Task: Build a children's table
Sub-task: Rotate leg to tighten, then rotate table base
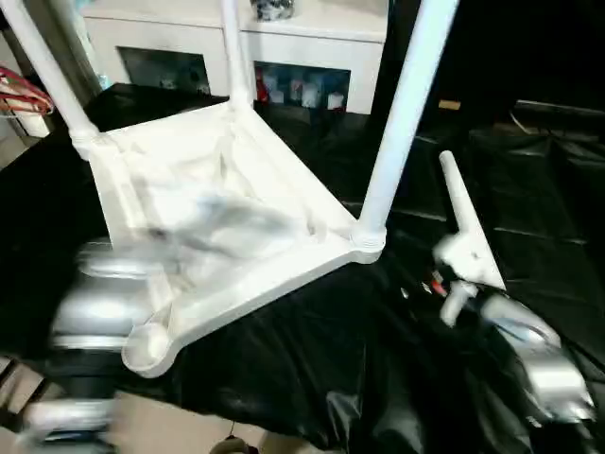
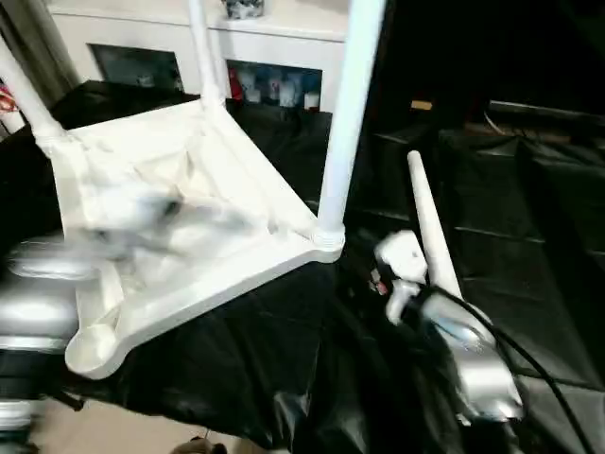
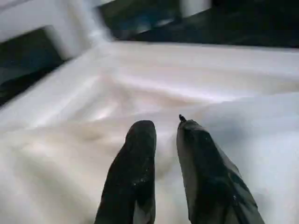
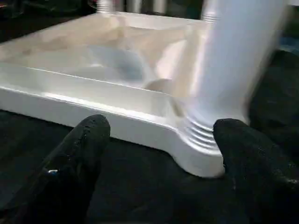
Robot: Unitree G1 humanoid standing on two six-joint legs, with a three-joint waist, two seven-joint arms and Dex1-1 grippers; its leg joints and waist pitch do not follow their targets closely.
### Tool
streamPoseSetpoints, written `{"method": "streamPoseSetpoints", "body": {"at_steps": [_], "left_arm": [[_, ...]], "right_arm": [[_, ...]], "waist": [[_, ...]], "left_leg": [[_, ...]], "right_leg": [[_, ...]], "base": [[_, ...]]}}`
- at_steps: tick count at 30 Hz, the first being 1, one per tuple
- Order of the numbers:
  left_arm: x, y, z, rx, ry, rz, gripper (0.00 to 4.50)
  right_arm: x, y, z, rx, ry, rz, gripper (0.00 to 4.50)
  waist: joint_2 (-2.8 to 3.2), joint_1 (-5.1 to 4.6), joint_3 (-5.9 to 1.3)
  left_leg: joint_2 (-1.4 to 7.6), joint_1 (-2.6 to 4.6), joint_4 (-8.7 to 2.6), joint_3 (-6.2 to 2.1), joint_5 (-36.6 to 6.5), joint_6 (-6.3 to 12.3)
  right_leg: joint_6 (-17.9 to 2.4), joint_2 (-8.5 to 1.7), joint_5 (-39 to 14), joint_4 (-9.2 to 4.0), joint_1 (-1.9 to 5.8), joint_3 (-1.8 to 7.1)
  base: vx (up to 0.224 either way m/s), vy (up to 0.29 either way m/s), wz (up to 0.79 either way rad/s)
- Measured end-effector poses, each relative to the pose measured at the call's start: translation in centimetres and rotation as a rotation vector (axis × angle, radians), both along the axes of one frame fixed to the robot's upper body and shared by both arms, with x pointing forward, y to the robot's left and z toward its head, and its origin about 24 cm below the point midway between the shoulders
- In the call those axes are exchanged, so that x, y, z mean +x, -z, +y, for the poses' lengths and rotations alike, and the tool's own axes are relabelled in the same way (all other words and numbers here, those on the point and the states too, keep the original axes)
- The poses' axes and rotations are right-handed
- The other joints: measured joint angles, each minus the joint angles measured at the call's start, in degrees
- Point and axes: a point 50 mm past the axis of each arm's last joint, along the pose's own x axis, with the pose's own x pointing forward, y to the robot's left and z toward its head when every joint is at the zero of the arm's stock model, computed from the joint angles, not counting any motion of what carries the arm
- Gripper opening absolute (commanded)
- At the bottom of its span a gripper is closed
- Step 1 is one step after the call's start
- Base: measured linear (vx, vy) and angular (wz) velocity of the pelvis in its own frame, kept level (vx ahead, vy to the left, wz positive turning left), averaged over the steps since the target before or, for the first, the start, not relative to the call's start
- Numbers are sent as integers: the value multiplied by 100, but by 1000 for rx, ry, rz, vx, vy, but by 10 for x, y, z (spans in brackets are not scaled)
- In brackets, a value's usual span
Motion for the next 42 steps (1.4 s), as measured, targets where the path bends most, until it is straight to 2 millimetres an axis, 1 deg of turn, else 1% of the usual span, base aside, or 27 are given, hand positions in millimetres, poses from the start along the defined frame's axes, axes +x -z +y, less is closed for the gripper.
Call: {"method": "streamPoseSetpoints", "body": {"at_steps": [2, 4, 6, 7, 8, 9, 10, 11, 14, 16, 18, 20, 22, 23, 24, 26, 29, 30, 31, 32, 33, 34, 35, 37, 39, 41, 42], "left_arm": [[-7, 2, 22, 76, -86, 31, 100], [-15, 6, 44, 120, -179, 86, 70], [-19, 10, 53, 125, -225, 116, 60], [-21, 13, 55, 131, -240, 136, 60], [-22, 15, 55, 138, -246, 147, 36], [-23, 17, 55, 149, -248, 161, 24], [-23, 20, 55, 159, -246, 175, 24], [-24, 22, 54, 175, -245, 185, 17], [-24, 33, 49, 210, -206, 236, 0], [-24, 37, 44, 227, -150, 251, 0], [-22, 40, 40, 236, -101, 276, 0], [-21, 48, 33, 247, -37, 324, 0], [-19, 49, 27, 261, 19, 340, 0], [-19, 48, 27, 286, 45, 356, 0], [-18, 46, 28, 313, 68, 369, 0], [-20, 45, 27, 337, 114, 409, 0], [-24, 43, 24, 337, 178, 457, 0], [-24, 44, 21, 329, 200, 468, 0], [-26, 45, 16, 312, 249, 489, 0], [-28, 48, 5, 280, 307, 506, 0], [-29, 52, -8, 241, 360, 513, 0], [-28, 53, -25, 210, 408, 499, 0], [-27, 54, -35, 193, 434, 494, 0], [-26, 54, -49, 173, 480, 486, 0], [-22, 55, -61, 153, 503, 480, 0], [-17, 57, -73, 138, 518, 468, 0], [-15, 57, -77, 135, 521, 464, 0]], "right_arm": [[-7, 0, 6, -13, -67, 18, 397], [-9, 6, 12, -46, -100, 71, 397], [-10, 10, 17, -71, -107, 103, 363], [-6, 14, 21, -92, -85, 111, 363], [-3, 16, 25, -103, -66, 111, 360], [2, 17, 28, -111, -44, 114, 349], [5, 18, 31, -124, -23, 113, 349], [9, 19, 33, -134, -4, 115, 322], [17, 22, 39, -163, 40, 122, 310], [19, 23, 44, -163, 51, 129, 281], [24, 25, 49, -169, 65, 135, 271], [31, 25, 53, -189, 91, 132, 256], [37, 26, 54, -212, 121, 131, 235], [40, 27, 55, -227, 129, 134, 235], [42, 28, 55, -237, 135, 134, 217], [45, 31, 57, -252, 142, 146, 196], [48, 35, 58, -253, 159, 151, 182], [48, 36, 59, -253, 162, 152, 182], [51, 36, 58, -256, 180, 152, 168], [53, 37, 56, -258, 200, 156, 158], [55, 38, 55, -260, 216, 160, 158], [56, 39, 53, -261, 235, 163, 148], [56, 39, 53, -260, 244, 165, 137], [57, 40, 55, -256, 243, 162, 116], [58, 41, 53, -261, 256, 165, 116], [60, 40, 50, -266, 271, 159, 85], [61, 39, 50, -264, 274, 157, 82]], "waist": [[-36, 6, 4], [-69, 0, 5], [-88, 15, 6], [-99, 14, 4], [-103, 21, 5], [-104, 21, 4], [-105, 27, 3], [-111, 29, 2], [-118, 37, -1], [-118, 48, -2], [-118, 44, -2], [-118, 34, -2], [-117, 20, -3], [-117, 12, -3], [-117, 4, -4], [-105, -13, -5], [-99, -18, -5], [-97, -19, -5], [-95, -17, -5], [-91, 8, -2], [-86, 49, 1], [-86, 85, 1], [-84, 107, 2], [-80, 112, 3], [-76, 132, 2], [-65, 151, -2], [-61, 155, -2]], "left_leg": [[0, 5, -1, -6, 0, -1], [-1, 4, -1, -8, 2, -4], [-3, 1, 5, -12, 2, -5], [-4, 1, 6, -12, 2, -5], [-4, 0, 9, -13, 2, -6], [-5, -1, 10, -13, 3, -6], [-5, -2, 11, -14, 3, -6], [-5, -1, 12, -14, 3, -6], [-6, -2, 12, -16, 4, -8], [-6, -2, 11, -17, 4, -9], [-6, 1, 11, -17, 5, -10], [-6, 0, 13, -17, 9, -16], [-7, 4, 16, -17, 9, -17], [-7, 7, 16, -17, 9, -17], [-7, 11, 15, -17, 9, -17], [-9, 19, 13, -15, 9, -18], [-11, 45, 8, -10, 9, -18], [-14, 57, 4, -5, 9, -18], [-21, 71, -1, -1, 8, -18], [-28, 73, -2, 1, 8, -18], [-38, 73, -6, 5, 8, -18], [-40, 75, -14, 27, 8, -17], [-40, 79, -17, 46, 8, -16], [-40, 79, -15, 52, 9, -15], [-40, 77, -14, 53, 10, -13], [-40, 77, -15, 54, 11, -13], [-40, 77, -16, 55, 10, -13]], "right_leg": [[18, 2, -11, 1, 12, 2], [18, 3, -10, 1, 14, 2], [13, 2, -6, 0, 17, 3], [11, 3, -5, 0, 21, 6], [11, 2, -5, 1, 21, 7], [9, 2, -3, 1, 21, 8], [0, 2, 3, 2, 22, 9], [-1, 3, 4, 3, 23, 10], [-1, 3, 6, 6, 22, 10], [0, 3, 7, 7, 23, 10], [0, 4, 7, 10, 23, 11], [-1, 4, 8, 15, 21, 13], [-2, 3, 8, 18, 23, 16], [-2, 3, 8, 22, 23, 17], [-2, 3, 9, 25, 24, 18], [-2, 3, 8, 28, 26, 24], [-1, 4, 8, 27, 41, 35], [-1, 4, 8, 27, 47, 44], [-1, 4, 8, 27, 52, 61], [-1, 3, 8, 26, 55, 74], [0, 4, 7, 27, 56, 97], [3, 4, 5, 28, 61, 124], [3, 4, 5, 29, 61, 141], [3, 4, 6, 28, 60, 147], [5, 3, 8, 29, 60, 147], [9, 3, 9, 28, 62, 147], [11, 3, 10, 28, 63, 148]], "base": [[0, 0, 0], [0, 0, 0], [0, 0, 0], [0, 0, 0], [0, 0, 0], [0, 0, 0], [0, 0, 0], [0, 0, 0], [0, 0, 0], [0, 0, 0], [0, 0, 0], [0, 0, 0], [0, 0, 0], [0, 0, 0], [0, 0, 0], [0, 0, 0], [0, 0, 0], [0, 0, 0], [0, 0, 0], [0, 0, 0], [0, 0, 0], [0, 0, 0], [0, 0, 0], [0, 0, 0], [0, 0, 0], [0, 0, 0], [0, 0, 0]]}}
